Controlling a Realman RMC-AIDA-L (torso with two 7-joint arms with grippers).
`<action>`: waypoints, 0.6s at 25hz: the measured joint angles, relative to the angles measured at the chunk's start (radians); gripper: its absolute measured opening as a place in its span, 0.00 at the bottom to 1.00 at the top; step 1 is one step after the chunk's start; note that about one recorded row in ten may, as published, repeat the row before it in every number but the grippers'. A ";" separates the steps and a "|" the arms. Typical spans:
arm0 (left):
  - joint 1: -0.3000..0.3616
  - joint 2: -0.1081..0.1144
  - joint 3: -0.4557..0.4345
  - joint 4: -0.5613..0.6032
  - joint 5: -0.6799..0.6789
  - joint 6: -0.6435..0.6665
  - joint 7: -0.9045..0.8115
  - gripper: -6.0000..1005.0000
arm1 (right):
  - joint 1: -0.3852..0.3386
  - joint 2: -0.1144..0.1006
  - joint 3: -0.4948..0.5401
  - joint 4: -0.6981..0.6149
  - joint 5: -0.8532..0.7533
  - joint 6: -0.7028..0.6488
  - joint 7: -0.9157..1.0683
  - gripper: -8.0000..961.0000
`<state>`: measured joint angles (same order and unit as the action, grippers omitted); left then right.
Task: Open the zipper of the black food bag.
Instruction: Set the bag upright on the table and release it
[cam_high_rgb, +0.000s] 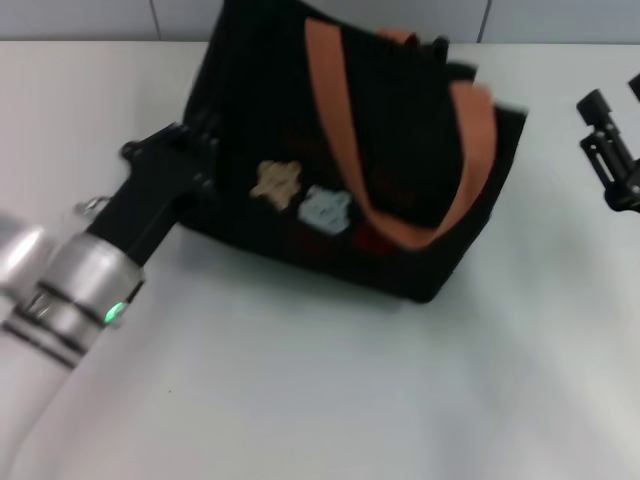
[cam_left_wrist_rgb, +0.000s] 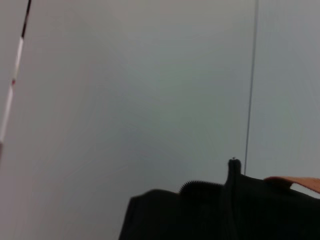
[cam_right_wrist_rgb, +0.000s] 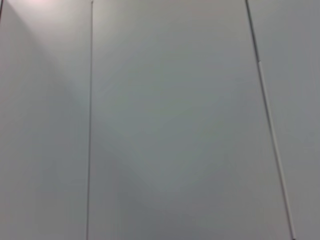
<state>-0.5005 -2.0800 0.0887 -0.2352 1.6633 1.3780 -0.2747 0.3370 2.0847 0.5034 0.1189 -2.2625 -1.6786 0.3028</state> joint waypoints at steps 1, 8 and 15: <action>-0.020 0.000 -0.018 -0.014 0.002 -0.034 -0.001 0.11 | -0.004 0.000 0.005 -0.002 0.000 -0.005 0.006 0.56; -0.081 0.003 -0.034 -0.021 0.022 -0.081 -0.119 0.13 | -0.017 -0.002 0.012 -0.026 0.000 -0.046 0.085 0.63; 0.058 0.011 -0.033 0.230 0.131 0.235 -0.345 0.25 | -0.016 -0.004 -0.026 -0.082 -0.032 -0.111 0.102 0.75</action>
<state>-0.4425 -2.0688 0.0554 -0.0054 1.7938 1.6127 -0.6198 0.3213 2.0804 0.4770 0.0371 -2.2945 -1.7892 0.4046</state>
